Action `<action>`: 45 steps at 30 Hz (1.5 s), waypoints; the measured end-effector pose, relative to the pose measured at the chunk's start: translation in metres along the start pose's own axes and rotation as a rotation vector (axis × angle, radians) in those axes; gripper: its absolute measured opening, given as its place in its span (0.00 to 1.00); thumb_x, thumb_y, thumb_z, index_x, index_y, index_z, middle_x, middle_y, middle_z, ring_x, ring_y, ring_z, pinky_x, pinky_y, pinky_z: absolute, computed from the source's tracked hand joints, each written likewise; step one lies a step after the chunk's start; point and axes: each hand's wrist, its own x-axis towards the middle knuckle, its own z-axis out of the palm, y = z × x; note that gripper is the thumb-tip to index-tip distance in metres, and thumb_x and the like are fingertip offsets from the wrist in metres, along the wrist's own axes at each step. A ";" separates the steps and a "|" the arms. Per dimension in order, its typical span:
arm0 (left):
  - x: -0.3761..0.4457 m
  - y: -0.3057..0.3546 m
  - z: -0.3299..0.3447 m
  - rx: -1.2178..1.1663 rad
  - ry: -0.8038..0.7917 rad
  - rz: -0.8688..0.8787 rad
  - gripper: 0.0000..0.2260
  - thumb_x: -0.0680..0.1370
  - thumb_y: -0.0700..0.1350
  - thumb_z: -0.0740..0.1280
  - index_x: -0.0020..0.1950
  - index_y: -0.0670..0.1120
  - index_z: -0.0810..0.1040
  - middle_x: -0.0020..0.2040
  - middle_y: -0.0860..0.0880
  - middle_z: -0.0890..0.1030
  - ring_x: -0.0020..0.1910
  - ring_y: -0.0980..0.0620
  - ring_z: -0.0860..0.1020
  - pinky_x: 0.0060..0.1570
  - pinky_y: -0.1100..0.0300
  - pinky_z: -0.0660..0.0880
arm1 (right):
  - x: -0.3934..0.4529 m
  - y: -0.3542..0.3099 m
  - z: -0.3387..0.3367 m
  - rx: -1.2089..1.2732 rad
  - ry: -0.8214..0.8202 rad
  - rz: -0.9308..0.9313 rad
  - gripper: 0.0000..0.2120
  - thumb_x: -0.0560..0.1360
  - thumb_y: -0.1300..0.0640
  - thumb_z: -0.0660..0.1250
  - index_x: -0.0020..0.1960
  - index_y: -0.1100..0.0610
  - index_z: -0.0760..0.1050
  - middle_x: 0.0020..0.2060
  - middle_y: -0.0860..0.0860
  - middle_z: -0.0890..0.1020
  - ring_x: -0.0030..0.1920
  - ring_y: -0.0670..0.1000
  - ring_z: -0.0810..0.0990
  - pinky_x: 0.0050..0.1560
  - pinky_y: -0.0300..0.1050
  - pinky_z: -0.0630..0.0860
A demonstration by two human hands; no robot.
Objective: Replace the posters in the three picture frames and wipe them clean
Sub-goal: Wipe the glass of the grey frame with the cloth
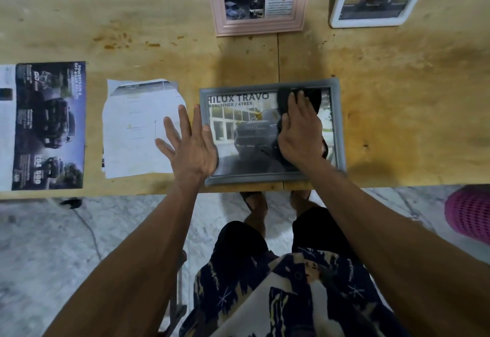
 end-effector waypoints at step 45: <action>-0.006 0.011 0.001 -0.035 0.014 -0.051 0.24 0.84 0.58 0.41 0.81 0.60 0.45 0.82 0.55 0.42 0.80 0.44 0.38 0.73 0.34 0.37 | 0.001 0.041 -0.020 -0.013 -0.053 -0.254 0.22 0.80 0.57 0.56 0.73 0.56 0.68 0.73 0.56 0.68 0.71 0.61 0.65 0.70 0.57 0.63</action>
